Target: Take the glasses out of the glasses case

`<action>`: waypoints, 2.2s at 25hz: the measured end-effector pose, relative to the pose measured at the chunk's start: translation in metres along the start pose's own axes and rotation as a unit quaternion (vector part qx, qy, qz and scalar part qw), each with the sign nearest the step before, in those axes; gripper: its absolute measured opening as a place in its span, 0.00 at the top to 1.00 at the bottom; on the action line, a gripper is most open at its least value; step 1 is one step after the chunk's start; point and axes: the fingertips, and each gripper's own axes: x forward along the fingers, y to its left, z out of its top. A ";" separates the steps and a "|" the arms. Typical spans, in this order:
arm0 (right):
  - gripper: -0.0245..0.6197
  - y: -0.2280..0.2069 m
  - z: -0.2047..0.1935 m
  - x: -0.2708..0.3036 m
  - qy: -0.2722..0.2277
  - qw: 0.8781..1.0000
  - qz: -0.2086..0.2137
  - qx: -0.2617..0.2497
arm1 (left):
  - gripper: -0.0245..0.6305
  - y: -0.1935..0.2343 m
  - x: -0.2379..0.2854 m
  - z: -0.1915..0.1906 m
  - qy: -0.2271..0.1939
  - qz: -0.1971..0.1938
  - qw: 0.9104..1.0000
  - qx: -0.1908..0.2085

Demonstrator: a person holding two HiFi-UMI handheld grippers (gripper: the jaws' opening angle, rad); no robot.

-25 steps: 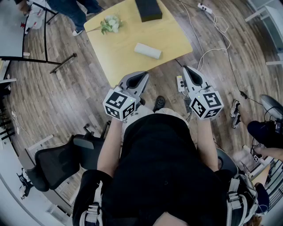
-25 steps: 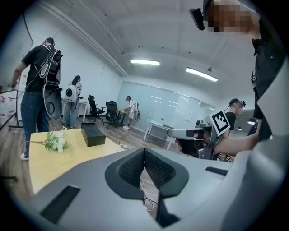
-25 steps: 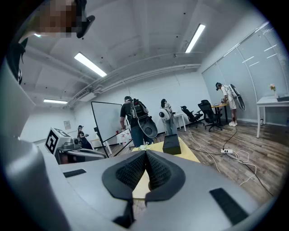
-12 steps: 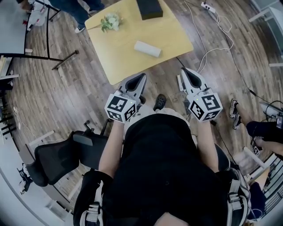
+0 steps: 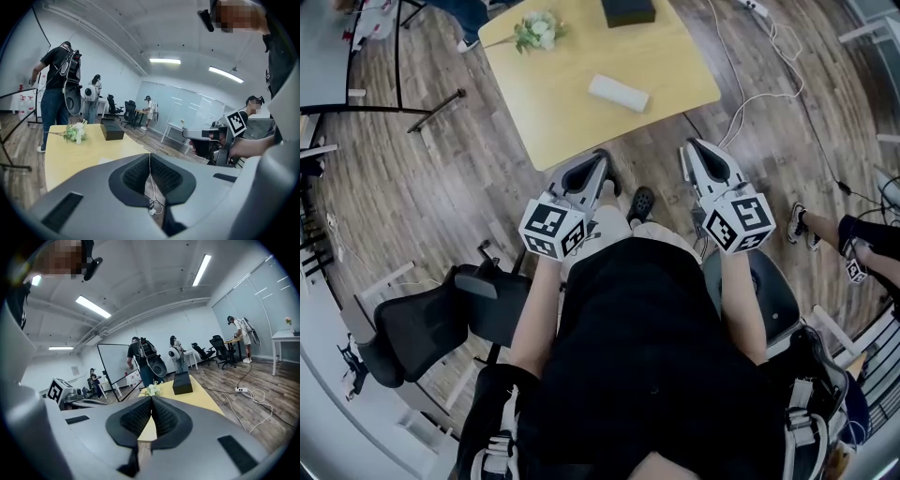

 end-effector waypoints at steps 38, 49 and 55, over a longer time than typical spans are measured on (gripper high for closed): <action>0.94 -0.049 -0.007 0.173 0.122 0.981 -0.135 0.070 | 0.78 0.193 0.168 0.031 0.160 -0.176 0.968 0.084; 0.94 -0.076 -0.048 0.206 0.163 0.974 -0.133 0.081 | 0.63 0.206 0.218 -0.016 0.215 -0.250 0.924 0.194; 0.93 -0.085 -0.066 0.217 0.177 0.970 -0.135 0.100 | 0.55 0.217 0.237 -0.049 0.273 -0.283 0.886 0.248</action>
